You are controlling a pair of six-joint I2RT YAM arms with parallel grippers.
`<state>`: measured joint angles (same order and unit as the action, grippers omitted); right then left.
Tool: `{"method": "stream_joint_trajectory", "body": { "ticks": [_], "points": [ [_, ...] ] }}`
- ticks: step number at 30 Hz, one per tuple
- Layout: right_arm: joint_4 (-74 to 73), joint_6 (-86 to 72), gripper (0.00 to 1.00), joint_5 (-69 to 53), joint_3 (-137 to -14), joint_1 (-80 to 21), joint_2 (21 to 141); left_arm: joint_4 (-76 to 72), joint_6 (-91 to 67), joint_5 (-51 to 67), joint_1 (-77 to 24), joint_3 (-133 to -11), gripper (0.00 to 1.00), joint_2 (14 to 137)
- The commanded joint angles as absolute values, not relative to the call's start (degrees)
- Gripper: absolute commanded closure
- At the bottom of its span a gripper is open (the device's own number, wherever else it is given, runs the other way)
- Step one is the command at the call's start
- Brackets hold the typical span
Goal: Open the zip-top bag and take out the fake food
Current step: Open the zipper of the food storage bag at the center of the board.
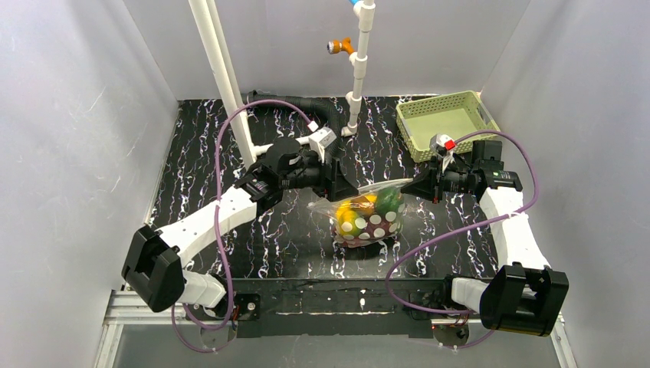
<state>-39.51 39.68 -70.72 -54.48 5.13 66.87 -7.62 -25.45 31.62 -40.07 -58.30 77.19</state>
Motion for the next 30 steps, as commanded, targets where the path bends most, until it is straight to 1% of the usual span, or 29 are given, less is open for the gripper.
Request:
{"method": "stream_joint_trajectory", "body": {
  "ticks": [1, 6, 8, 13, 16, 18, 20, 22, 27, 30],
  "points": [
    [-40.20, 40.72, 0.99, -72.51, -55.48, 4.75, 66.71, -4.08, -21.76, 29.65, -40.40, -61.12, 0.41, 78.21],
    [-40.30, 40.85, 0.99, -72.61, -55.46, 4.76, 66.72, -2.53, -20.74, 28.94, -40.78, -62.32, 0.56, 79.29],
    [-40.34, 40.85, 0.99, -72.60, -55.49, 4.75, 66.78, -1.81, -20.28, 28.57, -40.94, -62.69, 0.59, 79.56],
    [-40.47, 40.97, 0.99, -72.63, -55.52, 4.82, 66.71, -0.68, -18.86, 28.53, -41.46, -63.14, 0.69, 79.93],
    [-40.44, 40.96, 0.99, -72.60, -55.53, 4.75, 66.72, -0.31, -17.23, 28.46, -41.95, -63.48, 0.73, 80.16],
    [-40.44, 40.98, 0.99, -72.60, -55.59, 4.76, 66.79, 2.10, -15.84, 28.79, -42.18, -63.90, 0.80, 80.33],
    [-40.47, 40.99, 0.99, -72.62, -55.55, 4.75, 66.86, 3.51, -14.63, 29.15, -42.28, -64.63, 0.91, 80.72],
    [-40.43, 40.88, 0.99, -72.56, -55.67, 4.77, 67.04, 4.60, -14.12, 29.18, -42.29, -65.39, 1.00, 80.81],
    [-40.09, 39.04, 0.98, -70.36, -56.52, 4.77, 67.92, 2.63, -16.34, 28.23, -42.32, -65.49, 1.00, 79.30],
    [-40.86, 37.74, 0.90, -68.40, -58.30, 4.75, 68.58, 0.47, -18.98, 27.22, -42.29, -65.15, 1.00, 78.17]
  ]
}}
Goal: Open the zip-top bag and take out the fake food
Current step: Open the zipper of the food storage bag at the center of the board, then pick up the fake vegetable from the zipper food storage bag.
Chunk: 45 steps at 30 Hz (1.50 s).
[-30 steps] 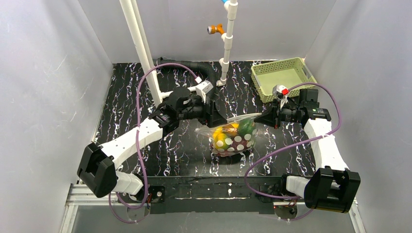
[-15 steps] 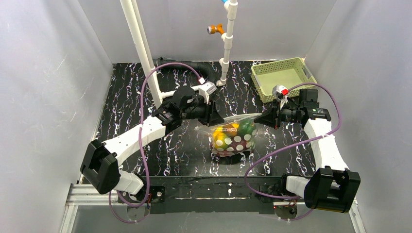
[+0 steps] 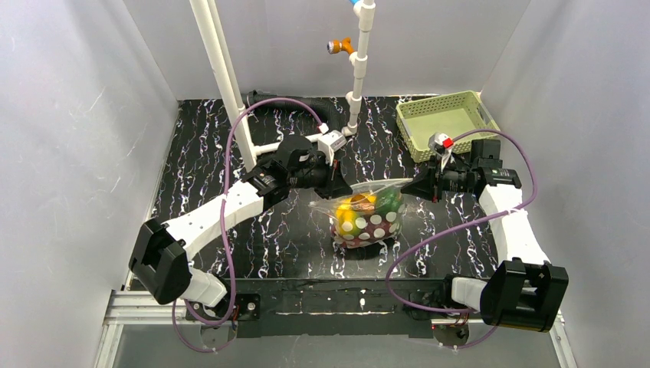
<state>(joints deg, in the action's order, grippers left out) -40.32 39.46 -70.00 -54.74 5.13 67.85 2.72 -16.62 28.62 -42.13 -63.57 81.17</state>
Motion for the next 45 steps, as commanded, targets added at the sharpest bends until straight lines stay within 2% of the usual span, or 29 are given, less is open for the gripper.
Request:
{"method": "stream_joint_trajectory", "body": {
  "ticks": [1, 8, 10, 17, 19, 23, 31, 37, 45],
  "points": [
    [-42.20, 37.72, 0.86, -67.80, -59.26, 4.75, 68.82, -0.51, -19.97, 26.69, -42.29, -64.94, 1.00, 77.89],
    [-57.99, 44.40, 0.40, -63.49, -72.34, 4.75, 71.48, -6.44, -26.91, 21.16, -43.00, -63.75, 1.00, 76.39],
    [-63.91, 47.41, 0.36, -62.68, -77.23, 4.75, 72.59, -7.36, -27.76, 19.31, -43.26, -63.48, 1.00, 75.87],
    [-75.33, 49.80, 0.38, -63.13, -89.99, 3.17, 75.25, -8.79, -28.48, 13.14, -45.80, -64.14, 1.00, 75.03],
    [-77.10, 49.86, 0.43, -63.57, -91.40, 0.53, 75.89, -9.04, -28.84, 12.57, -46.63, -64.63, 1.00, 75.46],
    [-76.28, 49.82, 0.46, -60.67, -88.31, -11.17, 74.71, -10.15, -30.22, 11.13, -47.77, -64.12, 1.00, 76.33],
    [-60.30, 40.25, 0.47, -56.26, -77.43, -26.39, 73.63, -11.79, -31.81, 9.53, -48.32, -62.54, 1.00, 76.44],
    [-47.85, 28.83, 0.52, -46.21, -72.56, -26.91, 72.95, -12.39, -32.35, 9.08, -48.25, -61.25, 1.00, 75.59],
    [-39.78, 23.77, 0.52, -33.68, -67.00, -25.07, 70.25, -14.14, -33.04, 10.45, -48.29, -59.64, 1.00, 75.67]
  ]
}}
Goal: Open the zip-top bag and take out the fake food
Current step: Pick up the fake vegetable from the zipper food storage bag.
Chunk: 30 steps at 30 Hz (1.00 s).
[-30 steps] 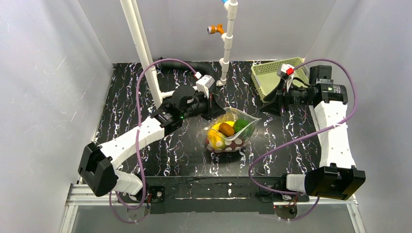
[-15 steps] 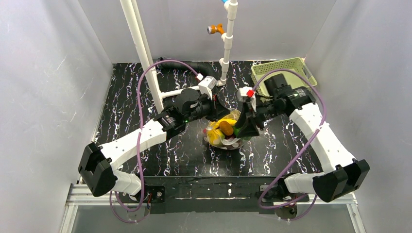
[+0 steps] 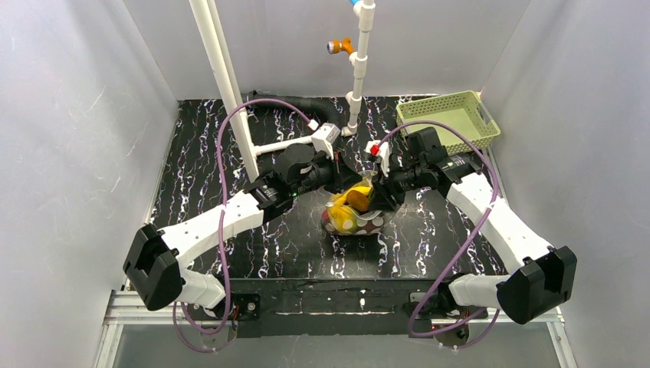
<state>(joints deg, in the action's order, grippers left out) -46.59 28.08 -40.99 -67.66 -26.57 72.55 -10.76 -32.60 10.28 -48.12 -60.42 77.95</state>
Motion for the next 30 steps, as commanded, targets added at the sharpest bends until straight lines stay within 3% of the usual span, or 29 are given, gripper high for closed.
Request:
{"method": "stream_joint_trajectory", "body": {
  "ticks": [1, 14, 30],
  "points": [
    [-39.39, 23.35, 0.52, -33.55, -66.97, -24.12, 70.23, -14.44, -33.10, 10.60, -48.28, -59.27, 1.00, 75.59],
    [-36.65, 23.97, 0.48, -41.83, -66.17, -23.10, 72.85, -18.62, -35.91, 11.39, -48.25, -56.80, 1.00, 76.07],
    [-34.54, 21.66, 0.39, -35.14, -69.21, -28.20, 78.06, -20.81, -36.26, 9.34, -48.26, -53.98, 1.00, 74.51]
  ]
}}
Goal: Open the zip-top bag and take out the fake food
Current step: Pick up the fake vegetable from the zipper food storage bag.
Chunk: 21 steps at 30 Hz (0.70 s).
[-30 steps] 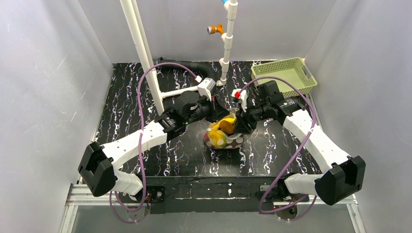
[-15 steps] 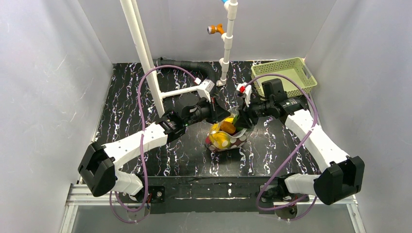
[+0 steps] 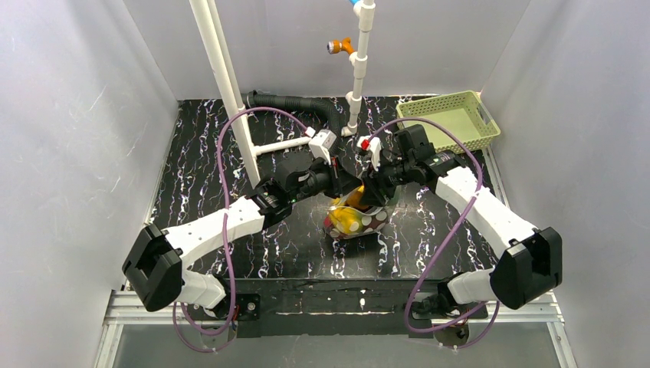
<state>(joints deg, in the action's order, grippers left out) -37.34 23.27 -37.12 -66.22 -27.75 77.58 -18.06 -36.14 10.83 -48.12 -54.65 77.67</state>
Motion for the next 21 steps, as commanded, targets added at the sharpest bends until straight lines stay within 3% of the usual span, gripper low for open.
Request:
{"method": "stream_joint_trajectory", "body": {
  "ticks": [1, 21],
  "points": [
    [-34.27, 21.36, 0.38, -34.93, -69.25, -28.26, 78.19, -20.83, -36.38, 9.30, -48.33, -53.92, 1.00, 74.44],
    [-29.79, 17.11, 0.30, -31.20, -69.38, -31.19, 83.88, -21.80, -37.67, 6.61, -48.26, -51.55, 1.00, 73.25]
  ]
}}
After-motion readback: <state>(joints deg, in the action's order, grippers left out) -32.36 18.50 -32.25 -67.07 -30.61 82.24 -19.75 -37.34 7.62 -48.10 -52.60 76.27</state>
